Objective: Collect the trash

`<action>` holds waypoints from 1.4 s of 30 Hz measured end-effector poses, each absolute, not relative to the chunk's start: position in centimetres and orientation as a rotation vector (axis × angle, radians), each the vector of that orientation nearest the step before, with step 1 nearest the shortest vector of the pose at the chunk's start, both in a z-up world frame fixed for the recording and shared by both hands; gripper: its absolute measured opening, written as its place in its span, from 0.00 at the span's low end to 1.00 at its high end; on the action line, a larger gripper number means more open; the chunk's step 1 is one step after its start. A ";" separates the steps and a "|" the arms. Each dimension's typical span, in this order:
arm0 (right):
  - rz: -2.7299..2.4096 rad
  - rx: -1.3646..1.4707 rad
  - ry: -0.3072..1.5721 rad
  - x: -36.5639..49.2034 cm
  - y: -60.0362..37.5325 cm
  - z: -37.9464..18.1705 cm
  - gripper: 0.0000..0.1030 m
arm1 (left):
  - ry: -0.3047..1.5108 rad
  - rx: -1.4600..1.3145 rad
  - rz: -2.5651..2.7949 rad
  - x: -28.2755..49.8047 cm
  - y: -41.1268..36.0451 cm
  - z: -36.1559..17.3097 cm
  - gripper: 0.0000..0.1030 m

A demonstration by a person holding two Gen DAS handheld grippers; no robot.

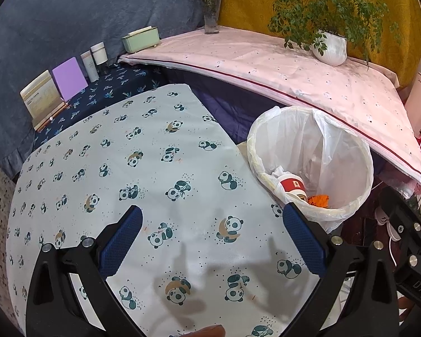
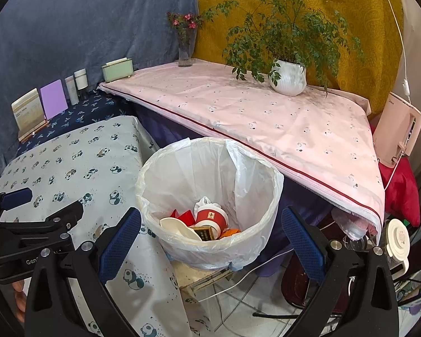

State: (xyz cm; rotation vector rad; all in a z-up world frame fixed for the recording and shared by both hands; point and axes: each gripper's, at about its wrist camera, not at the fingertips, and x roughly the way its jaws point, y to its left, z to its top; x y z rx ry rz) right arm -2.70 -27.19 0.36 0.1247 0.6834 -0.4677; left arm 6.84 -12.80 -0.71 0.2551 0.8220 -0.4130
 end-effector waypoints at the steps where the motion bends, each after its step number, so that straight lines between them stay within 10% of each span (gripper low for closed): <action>1: -0.468 0.125 0.684 -2.7 -27.2 0.3 0.94 | 0.823 0.254 -0.413 6.9 -12.8 -0.8 0.93; 42: -0.459 0.119 0.709 -2.6 -27.1 -0.8 0.94 | 0.828 0.274 -0.398 6.8 -12.8 -1.4 0.93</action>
